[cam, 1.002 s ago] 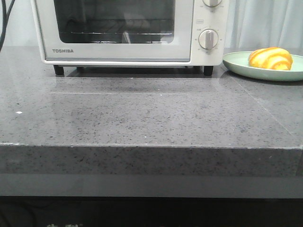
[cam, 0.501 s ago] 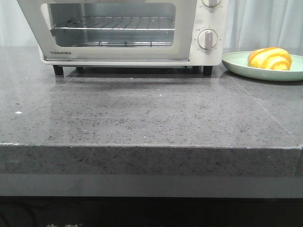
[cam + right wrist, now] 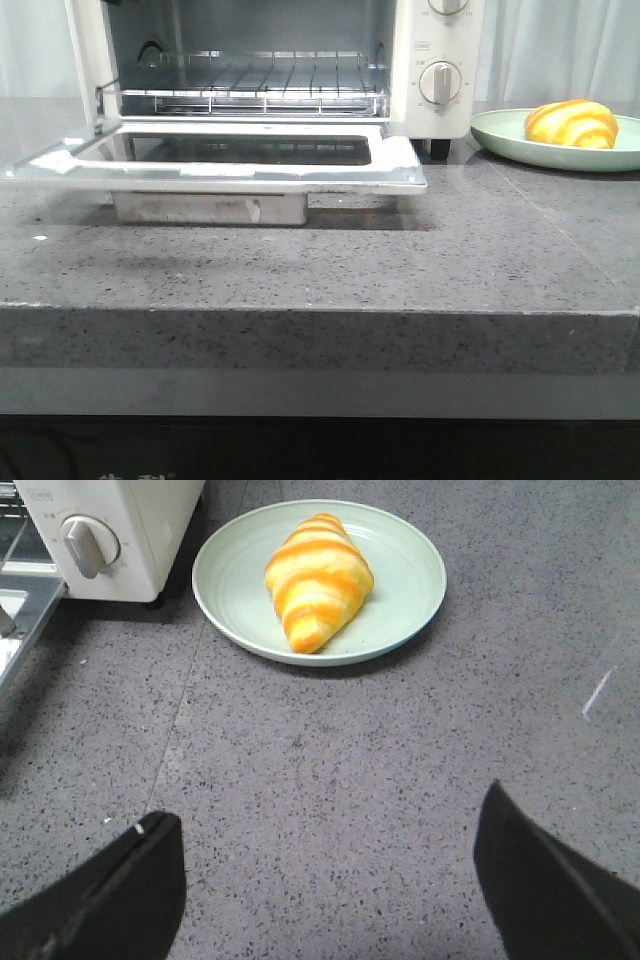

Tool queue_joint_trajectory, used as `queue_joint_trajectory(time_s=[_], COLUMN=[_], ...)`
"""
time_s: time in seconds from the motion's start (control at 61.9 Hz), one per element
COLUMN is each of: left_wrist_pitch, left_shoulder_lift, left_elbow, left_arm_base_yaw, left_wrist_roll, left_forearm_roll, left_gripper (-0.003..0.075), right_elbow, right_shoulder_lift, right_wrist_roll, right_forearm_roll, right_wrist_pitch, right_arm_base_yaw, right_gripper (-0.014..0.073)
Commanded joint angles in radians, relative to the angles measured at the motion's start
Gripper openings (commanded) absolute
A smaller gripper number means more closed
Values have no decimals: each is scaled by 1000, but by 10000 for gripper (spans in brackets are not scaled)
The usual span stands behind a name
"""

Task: Put bread in oven
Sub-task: 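Move the right gripper above the croissant on the green plate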

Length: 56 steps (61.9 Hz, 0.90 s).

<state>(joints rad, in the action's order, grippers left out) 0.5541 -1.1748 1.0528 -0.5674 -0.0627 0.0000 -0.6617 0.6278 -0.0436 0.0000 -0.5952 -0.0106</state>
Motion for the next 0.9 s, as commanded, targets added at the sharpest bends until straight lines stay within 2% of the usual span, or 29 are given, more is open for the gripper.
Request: queue_joint_trajectory(time_s=[0.0,0.21,0.388,0.549,0.889], left_wrist_pitch=[-58,-70,-42,4,10], left_shoulder_lift=[80,220,361,493,559], left_elbow=[-7,-127,-231,-298,-317], left_arm_base_yaw=[3,23,132,231,240], left_wrist_roll=[0,-36,-36,-36,-36], left_forearm_roll=[0,23,21,21,23], left_gripper=[-18,-18,-18,-18,-18], right_elbow=[-40,-138,-251,-367,-646], right_shoulder_lift=[10,131,291,472,824], right_wrist_roll=[7,7,7,5,8], right_forearm_roll=[0,0,0,20,74], right_wrist_pitch=[57,-31,-52,-52,-113], right_arm_base_yaw=[4,4,7,52,38], right_gripper=[604,604,604,604,604])
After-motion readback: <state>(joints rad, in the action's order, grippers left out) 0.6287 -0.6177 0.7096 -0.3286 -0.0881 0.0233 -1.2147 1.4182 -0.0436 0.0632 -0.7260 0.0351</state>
